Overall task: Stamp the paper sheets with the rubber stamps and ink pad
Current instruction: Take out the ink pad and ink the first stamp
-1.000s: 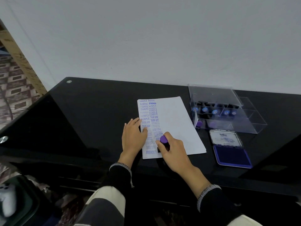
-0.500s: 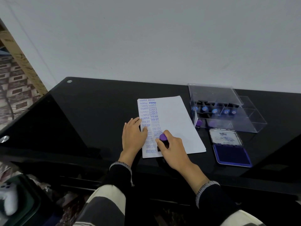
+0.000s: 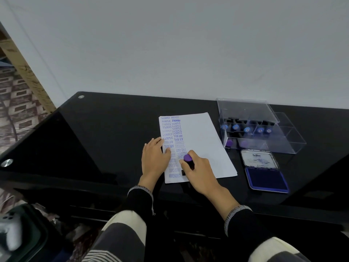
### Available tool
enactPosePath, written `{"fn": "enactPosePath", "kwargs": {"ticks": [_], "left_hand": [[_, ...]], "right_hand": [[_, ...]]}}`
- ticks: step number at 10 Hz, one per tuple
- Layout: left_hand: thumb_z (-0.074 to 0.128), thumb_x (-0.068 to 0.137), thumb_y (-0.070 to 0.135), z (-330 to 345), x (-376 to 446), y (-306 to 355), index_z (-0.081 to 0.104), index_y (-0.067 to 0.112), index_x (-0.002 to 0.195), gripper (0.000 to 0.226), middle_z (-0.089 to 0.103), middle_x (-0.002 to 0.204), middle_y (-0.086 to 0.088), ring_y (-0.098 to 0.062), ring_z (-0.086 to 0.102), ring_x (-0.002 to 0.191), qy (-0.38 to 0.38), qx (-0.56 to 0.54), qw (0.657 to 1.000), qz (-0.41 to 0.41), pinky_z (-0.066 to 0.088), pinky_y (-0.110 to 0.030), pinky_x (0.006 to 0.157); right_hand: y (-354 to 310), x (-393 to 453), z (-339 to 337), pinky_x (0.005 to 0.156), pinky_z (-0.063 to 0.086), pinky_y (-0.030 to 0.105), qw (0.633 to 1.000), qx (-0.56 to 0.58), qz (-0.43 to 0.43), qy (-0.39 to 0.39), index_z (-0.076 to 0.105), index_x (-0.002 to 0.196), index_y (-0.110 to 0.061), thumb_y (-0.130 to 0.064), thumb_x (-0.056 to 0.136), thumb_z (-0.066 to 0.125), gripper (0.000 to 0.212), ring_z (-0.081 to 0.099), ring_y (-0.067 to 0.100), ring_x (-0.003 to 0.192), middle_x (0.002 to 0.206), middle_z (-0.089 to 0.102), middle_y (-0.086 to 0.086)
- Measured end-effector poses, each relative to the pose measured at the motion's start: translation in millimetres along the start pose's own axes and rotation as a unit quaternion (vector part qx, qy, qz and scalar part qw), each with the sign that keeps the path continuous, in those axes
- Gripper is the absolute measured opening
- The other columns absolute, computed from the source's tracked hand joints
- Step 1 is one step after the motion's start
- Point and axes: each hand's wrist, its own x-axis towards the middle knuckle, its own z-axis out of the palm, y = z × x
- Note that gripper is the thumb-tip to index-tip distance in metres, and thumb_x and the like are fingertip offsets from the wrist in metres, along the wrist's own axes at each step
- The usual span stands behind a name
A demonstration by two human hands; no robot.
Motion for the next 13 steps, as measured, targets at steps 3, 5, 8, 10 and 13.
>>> {"fn": "enactPosePath", "kwargs": {"ticks": [3,5,8,10,13], "left_hand": [[0.051,0.096,0.03,0.9,0.9,-1.1,0.048,0.012,0.14,0.048,0.044,0.147,-0.001,-0.019,0.029,0.142,-0.004,0.011,1.0,0.004,0.016,-0.039,0.12],[0.051,0.095,0.03,0.3,1.2,-0.9,0.048,0.012,0.139,0.047,0.044,0.147,-0.001,-0.019,0.029,0.142,-0.005,0.011,1.0,0.005,0.016,-0.039,0.12],[0.051,0.096,0.031,0.9,1.2,-1.3,0.048,0.012,0.14,0.048,0.044,0.147,-0.001,-0.018,0.03,0.142,-0.003,0.017,1.0,0.002,0.018,-0.038,0.119],[0.051,0.096,0.031,1.5,1.8,-1.0,0.048,0.013,0.14,0.048,0.044,0.147,0.0,-0.018,0.029,0.142,-0.002,0.015,1.0,0.002,0.016,-0.037,0.119],[0.051,0.096,0.031,0.7,1.0,-0.6,0.048,0.012,0.14,0.048,0.044,0.147,0.0,-0.017,0.029,0.142,-0.002,0.019,1.0,0.002,0.017,-0.038,0.119]], "right_hand": [[0.5,-11.3,1.5,0.055,0.038,0.013,1.0,0.0,-0.025,0.01,0.039,0.084,-0.02,-0.031,0.095,0.053,0.021,0.051,0.003,0.062,0.071,0.049,-0.015],[1.0,-5.7,0.2,0.058,0.041,0.02,1.0,0.006,-0.011,0.0,0.04,0.085,-0.02,-0.033,0.095,0.052,0.02,0.051,0.012,0.063,0.078,0.056,-0.006],[-1.6,-9.6,-0.9,0.056,0.04,0.014,1.0,0.005,-0.022,0.003,0.039,0.085,-0.02,-0.033,0.095,0.053,0.021,0.049,0.006,0.06,0.074,0.05,-0.012],[-0.8,-7.2,-1.8,0.056,0.039,0.015,1.0,0.009,-0.024,0.0,0.04,0.086,-0.021,-0.033,0.095,0.053,0.02,0.05,0.005,0.061,0.073,0.05,-0.013],[-1.3,-5.7,-3.7,0.056,0.039,0.015,1.0,0.004,-0.021,-0.006,0.04,0.086,-0.021,-0.034,0.095,0.052,0.019,0.05,0.007,0.062,0.076,0.051,-0.013]]}}
